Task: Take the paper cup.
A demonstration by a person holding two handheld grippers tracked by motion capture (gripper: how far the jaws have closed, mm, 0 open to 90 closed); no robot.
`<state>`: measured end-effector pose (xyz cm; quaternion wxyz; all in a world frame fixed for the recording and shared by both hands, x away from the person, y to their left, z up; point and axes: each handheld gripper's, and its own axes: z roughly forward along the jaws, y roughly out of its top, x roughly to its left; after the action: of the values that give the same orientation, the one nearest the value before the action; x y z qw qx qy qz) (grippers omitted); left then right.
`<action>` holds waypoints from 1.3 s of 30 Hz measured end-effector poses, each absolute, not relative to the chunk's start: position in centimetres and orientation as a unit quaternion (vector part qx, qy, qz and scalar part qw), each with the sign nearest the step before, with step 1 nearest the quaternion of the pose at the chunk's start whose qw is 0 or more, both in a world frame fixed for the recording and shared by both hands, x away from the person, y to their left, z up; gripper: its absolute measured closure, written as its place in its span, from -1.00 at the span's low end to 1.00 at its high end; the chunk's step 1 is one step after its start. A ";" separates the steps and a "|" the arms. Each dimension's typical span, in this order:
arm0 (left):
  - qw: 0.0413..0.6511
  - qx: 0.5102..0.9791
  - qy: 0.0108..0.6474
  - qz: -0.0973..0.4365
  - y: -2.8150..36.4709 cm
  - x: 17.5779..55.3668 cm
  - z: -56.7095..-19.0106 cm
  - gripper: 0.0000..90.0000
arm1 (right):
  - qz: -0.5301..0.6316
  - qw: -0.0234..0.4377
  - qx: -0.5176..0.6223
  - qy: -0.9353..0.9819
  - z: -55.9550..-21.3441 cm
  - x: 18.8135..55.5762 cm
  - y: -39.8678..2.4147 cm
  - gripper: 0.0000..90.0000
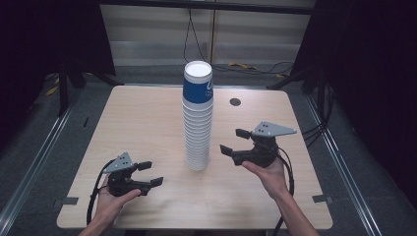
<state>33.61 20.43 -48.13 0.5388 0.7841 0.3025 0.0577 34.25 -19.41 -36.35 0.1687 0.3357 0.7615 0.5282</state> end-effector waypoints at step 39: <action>0.537 0.791 0.288 0.055 20.4 33.4 -48.1 -0.63 | 0.552 0.162 0.245 0.781 -23.8 38.4 -14.9 -0.59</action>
<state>33.45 20.40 -48.07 0.5374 0.7906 0.2884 0.0547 38.40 -14.92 -23.84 0.1623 0.2447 0.7807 0.5517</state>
